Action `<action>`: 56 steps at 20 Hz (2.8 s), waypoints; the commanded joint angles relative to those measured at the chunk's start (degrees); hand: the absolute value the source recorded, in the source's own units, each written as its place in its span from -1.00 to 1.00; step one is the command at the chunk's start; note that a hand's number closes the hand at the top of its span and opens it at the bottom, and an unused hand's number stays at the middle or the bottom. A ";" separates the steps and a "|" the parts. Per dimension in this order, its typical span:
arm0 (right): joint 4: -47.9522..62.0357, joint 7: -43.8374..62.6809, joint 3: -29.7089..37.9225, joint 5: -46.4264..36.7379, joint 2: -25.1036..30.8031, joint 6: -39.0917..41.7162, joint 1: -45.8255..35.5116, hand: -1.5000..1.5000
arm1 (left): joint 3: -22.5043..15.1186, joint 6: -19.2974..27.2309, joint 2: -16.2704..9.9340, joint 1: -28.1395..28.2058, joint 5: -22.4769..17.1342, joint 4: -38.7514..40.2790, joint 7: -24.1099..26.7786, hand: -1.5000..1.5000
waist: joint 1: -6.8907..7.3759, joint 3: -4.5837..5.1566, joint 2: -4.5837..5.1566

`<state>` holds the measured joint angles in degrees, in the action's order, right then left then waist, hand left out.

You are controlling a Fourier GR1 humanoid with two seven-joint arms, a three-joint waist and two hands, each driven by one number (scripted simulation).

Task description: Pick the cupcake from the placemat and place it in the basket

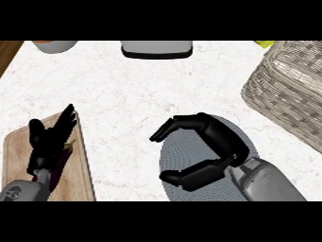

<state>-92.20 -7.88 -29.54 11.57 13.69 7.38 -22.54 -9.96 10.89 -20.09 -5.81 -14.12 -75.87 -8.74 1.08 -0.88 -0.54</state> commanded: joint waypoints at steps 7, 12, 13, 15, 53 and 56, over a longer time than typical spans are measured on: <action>-6.29 17.55 2.02 -23.38 16.12 -7.06 -8.70 -1.00 | -0.33 -1.56 -0.53 9.00 -1.27 1.99 -2.87 0.00 | -2.46 1.25 -0.72; -12.83 27.57 6.28 -20.61 27.46 5.68 -16.09 -1.00 | 0.62 -2.85 -1.70 11.19 -2.10 0.43 -3.06 0.00 | -2.09 1.23 -0.77; -14.39 28.94 6.35 -19.40 28.48 8.32 -17.29 -1.00 | -0.96 -0.94 0.20 8.57 -0.29 0.68 -3.77 0.00 | -2.69 1.13 -0.33; -15.59 30.66 9.22 -14.90 32.87 13.87 -18.42 -1.00 | 0.47 -2.78 -0.39 11.54 -1.83 1.03 -1.38 0.00 | -2.39 1.18 -0.32; -17.47 35.58 6.30 -16.89 32.83 32.06 -8.07 -1.00 | 1.09 -4.68 0.92 12.80 1.23 -4.08 -4.94 0.00 | -0.21 0.84 0.75; -18.87 34.54 5.57 -19.33 32.45 31.18 -4.39 -1.00 | 1.65 -4.13 0.96 13.47 1.33 -5.73 -5.80 0.00 | -0.71 0.83 0.53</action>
<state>-110.55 28.11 -23.24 -4.46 46.63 39.12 -30.10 -7.50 7.06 -19.52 1.45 -12.57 -83.86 -12.71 0.29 -0.87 -0.36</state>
